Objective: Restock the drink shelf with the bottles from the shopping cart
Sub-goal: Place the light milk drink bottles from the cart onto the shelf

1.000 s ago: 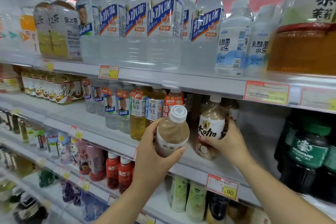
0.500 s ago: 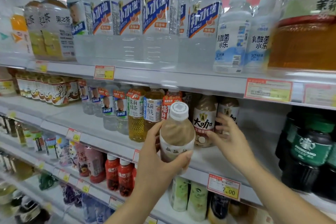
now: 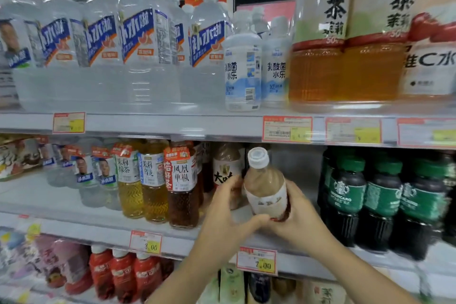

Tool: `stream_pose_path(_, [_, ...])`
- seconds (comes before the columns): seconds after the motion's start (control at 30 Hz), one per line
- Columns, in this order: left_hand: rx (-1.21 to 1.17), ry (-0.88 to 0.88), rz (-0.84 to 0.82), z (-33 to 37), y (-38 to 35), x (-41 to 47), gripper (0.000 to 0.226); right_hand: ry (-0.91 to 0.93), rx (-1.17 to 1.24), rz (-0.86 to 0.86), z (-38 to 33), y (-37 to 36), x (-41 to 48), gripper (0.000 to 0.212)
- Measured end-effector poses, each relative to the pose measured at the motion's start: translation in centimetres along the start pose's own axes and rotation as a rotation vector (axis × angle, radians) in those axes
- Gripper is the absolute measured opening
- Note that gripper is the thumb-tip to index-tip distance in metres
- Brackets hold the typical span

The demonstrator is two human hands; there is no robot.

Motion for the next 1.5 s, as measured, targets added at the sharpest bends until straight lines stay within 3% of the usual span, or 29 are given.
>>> stream_pose_path(0.13, [0.132,0.075,0.069,-2.3,1.7,1.7,0.067,-0.168,0.096,-0.033,3.2,-0.4,1.0,0.07])
stream_pose_path(0.3, [0.214,0.179,0.072,-4.6,1.3,4.3,0.091,-0.283,0.13,-0.114,5.0,-0.7,2.5,0.068])
stream_pose_path(0.47, [0.207,0.218,0.096,-5.0,0.6,5.9,0.104,-0.368,0.064,0.04,6.3,0.3,2.8,0.099])
stream_pose_path(0.6, [0.204,0.264,0.165,-5.9,0.5,6.5,0.095,-0.353,-0.101,0.176,5.2,-0.6,2.5,0.096])
stream_pose_path(0.67, [0.18,0.276,0.195,-6.3,0.4,6.6,0.093,-0.371,-0.116,0.2,5.1,-0.8,2.8,0.084])
stream_pose_path(0.93, [0.135,0.261,0.211,-7.5,0.5,6.8,0.089,-0.316,0.004,-0.03,4.5,-2.2,4.9,0.056])
stream_pose_path(1.1, [0.143,0.259,0.199,-7.8,0.6,7.1,0.089,-0.298,0.055,-0.044,4.9,-2.8,5.2,0.06])
stream_pose_path(1.3, [0.139,0.244,0.179,-7.9,0.9,7.5,0.09,-0.335,-0.077,0.128,4.5,-2.5,5.2,0.064])
stream_pose_path(1.5, [0.195,0.252,0.19,-8.2,0.6,8.2,0.088,-0.342,-0.127,0.094,4.9,-2.5,5.4,0.061])
Point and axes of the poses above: each hand's wrist, its own x-axis towards the middle knuckle, its own y-axis out of the back of the hand, z = x × y, the point moved 6 cm from there along x, towards the middle knuckle, and after that the axes turned 2 degrees about -x, right-handed, at the moved point
